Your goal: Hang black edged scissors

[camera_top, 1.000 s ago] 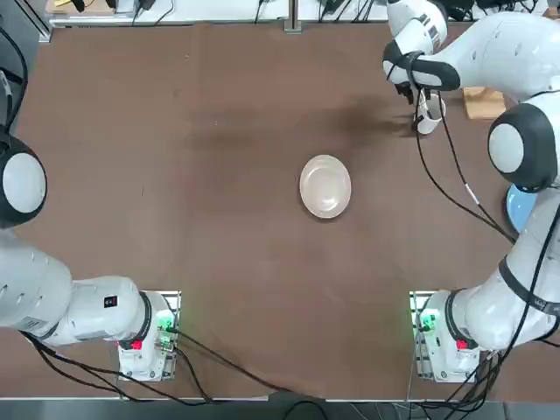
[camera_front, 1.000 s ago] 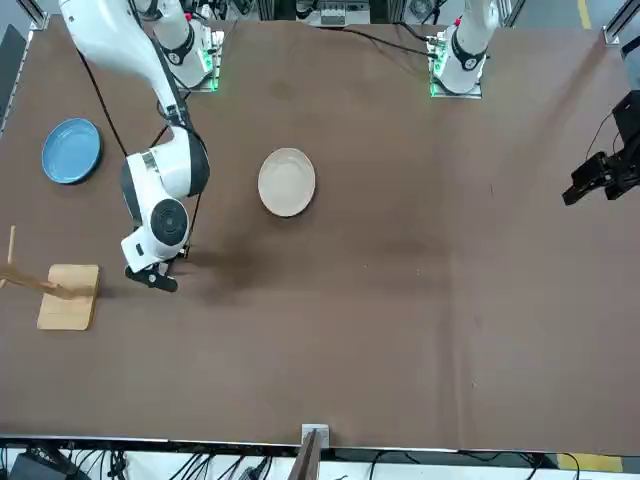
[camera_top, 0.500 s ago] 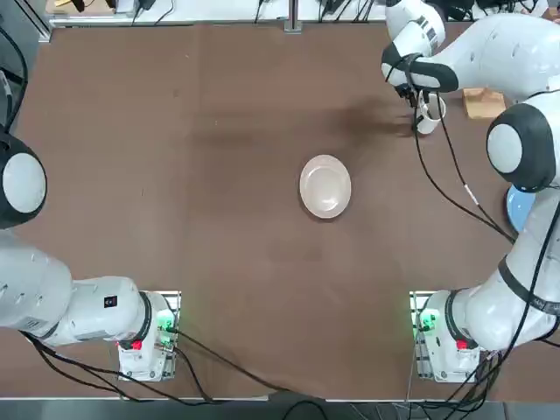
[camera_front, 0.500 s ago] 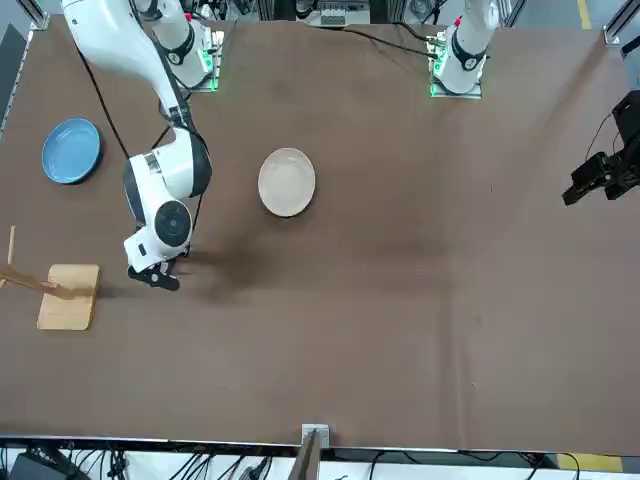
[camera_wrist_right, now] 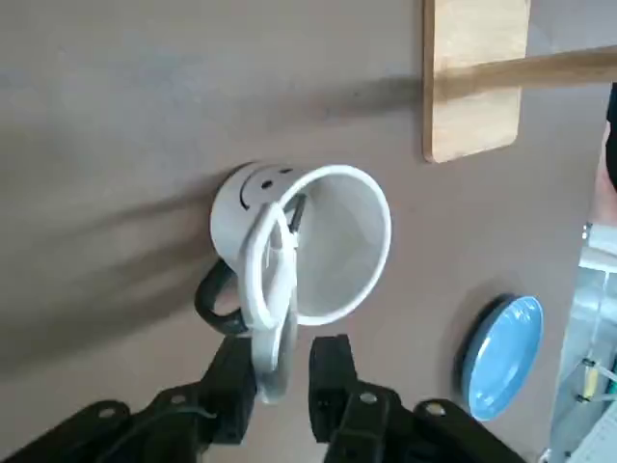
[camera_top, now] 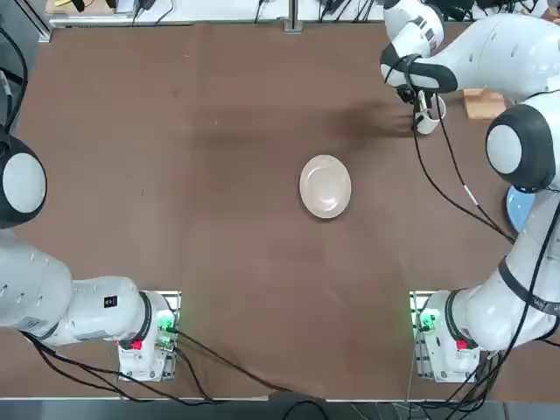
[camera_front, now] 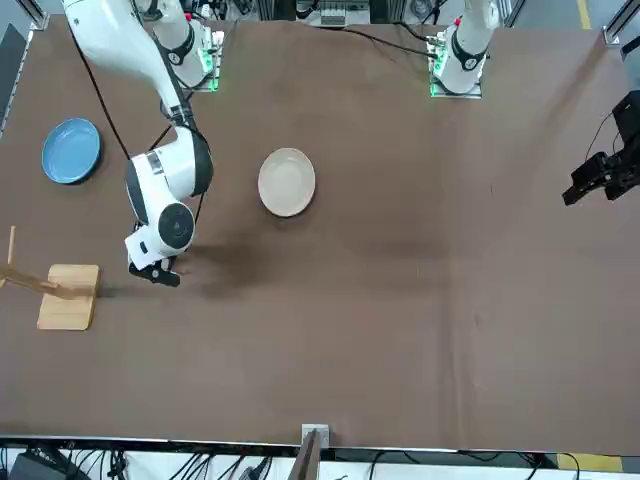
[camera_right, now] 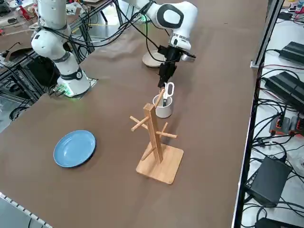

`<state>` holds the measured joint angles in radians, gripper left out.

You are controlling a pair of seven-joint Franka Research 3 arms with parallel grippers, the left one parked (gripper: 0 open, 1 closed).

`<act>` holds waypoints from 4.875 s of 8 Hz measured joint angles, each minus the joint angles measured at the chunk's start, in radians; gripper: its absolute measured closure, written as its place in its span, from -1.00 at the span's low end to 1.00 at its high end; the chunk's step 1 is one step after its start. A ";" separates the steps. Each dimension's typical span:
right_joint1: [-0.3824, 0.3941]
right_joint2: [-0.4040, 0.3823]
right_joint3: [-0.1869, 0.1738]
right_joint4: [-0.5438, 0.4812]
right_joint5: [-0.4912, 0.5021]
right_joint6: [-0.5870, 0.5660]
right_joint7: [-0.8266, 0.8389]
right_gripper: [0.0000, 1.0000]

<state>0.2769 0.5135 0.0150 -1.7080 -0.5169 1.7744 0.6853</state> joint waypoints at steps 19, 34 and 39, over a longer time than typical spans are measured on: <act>-0.313 -0.269 -0.033 0.271 0.301 -0.271 -0.614 0.79; -0.638 -0.021 -0.027 0.558 0.640 -0.241 -1.128 0.79; -0.645 -0.008 -0.023 0.573 0.640 -0.228 -1.127 0.79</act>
<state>-0.3683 0.5055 -0.0082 -1.1348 0.1227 1.5460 -0.4416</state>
